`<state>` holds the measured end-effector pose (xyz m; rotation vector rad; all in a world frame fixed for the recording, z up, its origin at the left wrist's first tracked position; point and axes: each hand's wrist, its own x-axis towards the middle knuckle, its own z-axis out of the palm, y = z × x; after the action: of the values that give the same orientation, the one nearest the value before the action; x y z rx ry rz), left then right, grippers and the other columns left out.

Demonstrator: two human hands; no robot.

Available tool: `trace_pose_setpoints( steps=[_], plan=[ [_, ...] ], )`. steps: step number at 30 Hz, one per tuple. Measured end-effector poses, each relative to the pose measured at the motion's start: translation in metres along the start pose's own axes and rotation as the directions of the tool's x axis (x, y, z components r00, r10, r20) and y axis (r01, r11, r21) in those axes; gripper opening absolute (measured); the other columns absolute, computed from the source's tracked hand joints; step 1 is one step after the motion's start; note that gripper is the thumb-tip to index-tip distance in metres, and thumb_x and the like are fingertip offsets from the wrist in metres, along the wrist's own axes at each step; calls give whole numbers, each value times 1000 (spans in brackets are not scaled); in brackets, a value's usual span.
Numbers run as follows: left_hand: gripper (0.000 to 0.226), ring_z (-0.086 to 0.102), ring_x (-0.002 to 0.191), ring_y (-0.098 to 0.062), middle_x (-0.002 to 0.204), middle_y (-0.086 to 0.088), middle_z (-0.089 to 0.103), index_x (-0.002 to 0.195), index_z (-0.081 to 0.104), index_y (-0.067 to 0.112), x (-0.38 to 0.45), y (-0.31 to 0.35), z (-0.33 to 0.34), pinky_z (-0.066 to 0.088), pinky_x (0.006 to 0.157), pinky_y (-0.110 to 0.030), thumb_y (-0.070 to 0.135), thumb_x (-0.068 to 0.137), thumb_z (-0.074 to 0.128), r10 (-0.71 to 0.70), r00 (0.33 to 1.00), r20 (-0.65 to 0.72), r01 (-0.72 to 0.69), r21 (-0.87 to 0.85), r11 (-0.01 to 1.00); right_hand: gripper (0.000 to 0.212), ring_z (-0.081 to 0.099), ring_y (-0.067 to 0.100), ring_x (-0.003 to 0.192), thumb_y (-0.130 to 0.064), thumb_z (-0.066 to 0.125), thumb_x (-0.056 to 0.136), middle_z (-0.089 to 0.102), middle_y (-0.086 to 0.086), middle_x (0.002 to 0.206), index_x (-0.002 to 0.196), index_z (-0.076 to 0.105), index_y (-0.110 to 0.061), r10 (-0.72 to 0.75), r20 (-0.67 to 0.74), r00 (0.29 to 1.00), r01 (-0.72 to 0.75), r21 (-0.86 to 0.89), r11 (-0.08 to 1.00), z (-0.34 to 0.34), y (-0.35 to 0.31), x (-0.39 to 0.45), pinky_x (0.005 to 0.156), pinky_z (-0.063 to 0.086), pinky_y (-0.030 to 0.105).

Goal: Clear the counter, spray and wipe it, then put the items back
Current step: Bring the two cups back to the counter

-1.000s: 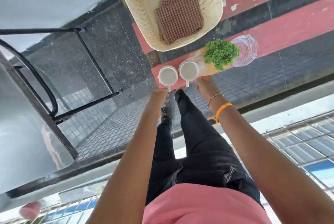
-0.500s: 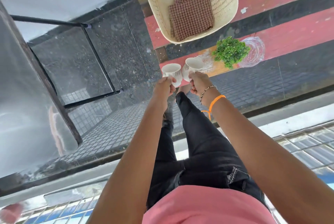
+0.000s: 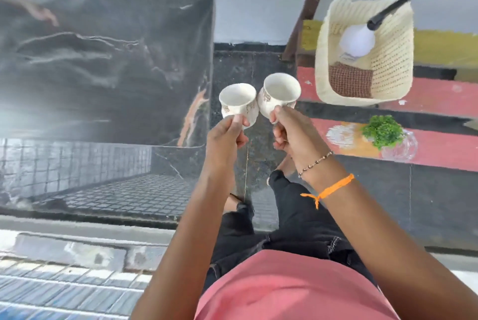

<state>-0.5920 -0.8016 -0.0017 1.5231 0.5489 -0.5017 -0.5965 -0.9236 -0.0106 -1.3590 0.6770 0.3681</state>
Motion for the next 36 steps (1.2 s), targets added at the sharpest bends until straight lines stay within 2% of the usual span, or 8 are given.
trace_pose_setpoints(
  steps=[3,6,9,15,20,25,31,36],
  plan=[
    [35,38,51,-2,54,10,37,64,55,22,-19,9,-47,35,55,-13,21,97,43,96,993,-66,-101,-76,992,32,35,1,41,-24,44,95,39,-5,53,65,50,-20,-85,92,992,93,-89,992,45,-14,-20,45,37,12],
    [32,36,51,-3,52,11,37,67,54,19,-34,15,-102,32,57,-18,21,97,43,155,976,-155,-176,-130,976,31,35,2,42,-23,44,96,39,-4,53,65,51,-20,-123,188,974,150,-133,980,99,-19,-36,47,37,13],
    [33,35,52,-5,49,14,37,66,54,21,-47,15,-162,31,56,-18,23,97,43,181,948,-264,-229,-163,960,33,35,1,40,-21,43,96,37,-1,53,64,49,-18,-130,288,949,189,-186,964,158,-17,-51,47,36,15],
    [34,35,51,-3,59,8,37,66,58,23,-61,9,-260,32,65,-21,20,97,45,174,890,-422,-297,-246,923,34,34,1,36,-19,40,97,36,0,54,63,46,-16,-106,435,894,245,-277,929,256,-4,-77,46,34,14],
    [33,34,54,-5,60,5,33,67,56,23,-57,13,-317,32,66,-22,22,97,44,195,867,-459,-338,-254,906,33,32,8,46,-16,41,95,35,1,55,63,44,-15,-84,475,876,253,-303,919,323,-3,-76,49,32,20],
    [31,39,51,0,59,9,40,70,56,19,-30,30,-373,35,65,-20,20,98,42,246,838,-486,-381,-201,902,30,30,11,49,-13,44,90,34,0,53,60,45,-16,-72,477,876,245,-310,919,392,-8,-49,50,31,22],
    [32,39,53,-1,55,14,42,68,56,20,25,74,-457,37,56,-10,21,97,42,242,842,-481,-335,-117,935,32,27,13,48,-12,47,84,29,0,52,54,41,-18,-64,468,881,229,-305,924,492,-32,2,47,26,23],
    [32,35,56,-6,62,5,37,68,54,19,79,118,-540,34,59,-15,20,97,42,202,858,-472,-282,-105,953,33,29,9,43,-10,46,85,31,-4,46,54,41,-16,-60,479,875,228,-299,927,571,-58,39,45,25,22]
  ],
)
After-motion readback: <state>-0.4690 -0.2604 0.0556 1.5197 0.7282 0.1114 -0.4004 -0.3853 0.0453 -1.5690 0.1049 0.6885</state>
